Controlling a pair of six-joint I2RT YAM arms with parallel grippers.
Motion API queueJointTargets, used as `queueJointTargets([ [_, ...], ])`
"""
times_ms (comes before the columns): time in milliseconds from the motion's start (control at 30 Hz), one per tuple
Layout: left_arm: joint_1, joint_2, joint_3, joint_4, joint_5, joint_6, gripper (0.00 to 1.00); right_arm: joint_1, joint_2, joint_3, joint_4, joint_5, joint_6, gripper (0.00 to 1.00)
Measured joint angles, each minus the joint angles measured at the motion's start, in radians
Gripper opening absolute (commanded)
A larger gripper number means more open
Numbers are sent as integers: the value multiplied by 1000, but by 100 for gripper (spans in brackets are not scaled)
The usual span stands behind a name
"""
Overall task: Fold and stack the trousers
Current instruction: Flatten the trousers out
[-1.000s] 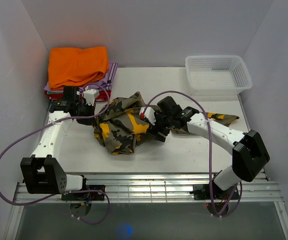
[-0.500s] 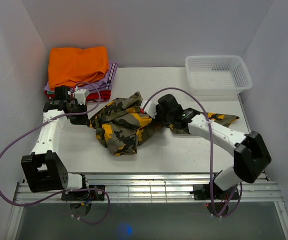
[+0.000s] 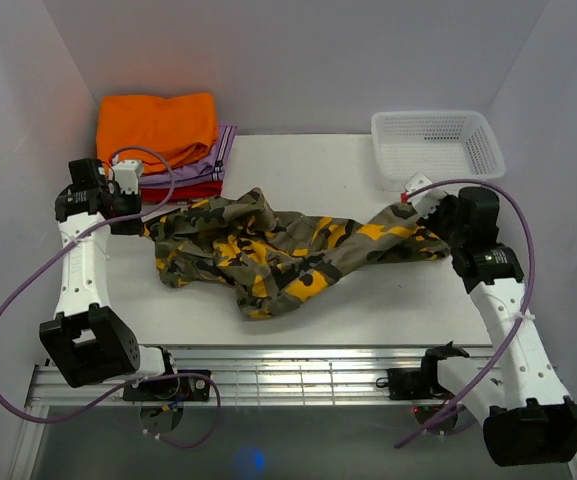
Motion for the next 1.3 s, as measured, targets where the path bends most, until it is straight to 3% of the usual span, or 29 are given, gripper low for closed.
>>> queueJointTargets([
  [267,84,-23,30,-5,-99,82,0,-618,3,-183,-51,-160,-296,8],
  [400,103,-34,12,6,-116,108,0,-783,137,-181,-21,-207,-378,8],
  [633,107,63,55,6,-80,141,1,-818,303,-159,24,-204,-419,8],
  [667,108,103,85,6,-64,145,8,-818,318,-150,29,-202,-420,8],
  [733,108,188,164,-3,-25,158,34,-818,340,-128,31,-201,-418,8],
  [800,108,290,293,-25,25,167,48,-818,354,-107,24,-201,-413,8],
  [833,108,331,356,-32,49,172,67,-818,361,-93,18,-201,-406,8],
  [867,108,356,402,-41,76,184,75,-818,366,-78,12,-200,-399,8],
  [933,110,349,422,-61,137,222,79,-818,367,-62,2,-199,-389,8],
  [1300,111,-274,-172,-270,323,676,82,-738,349,-57,-75,-195,-319,8],
])
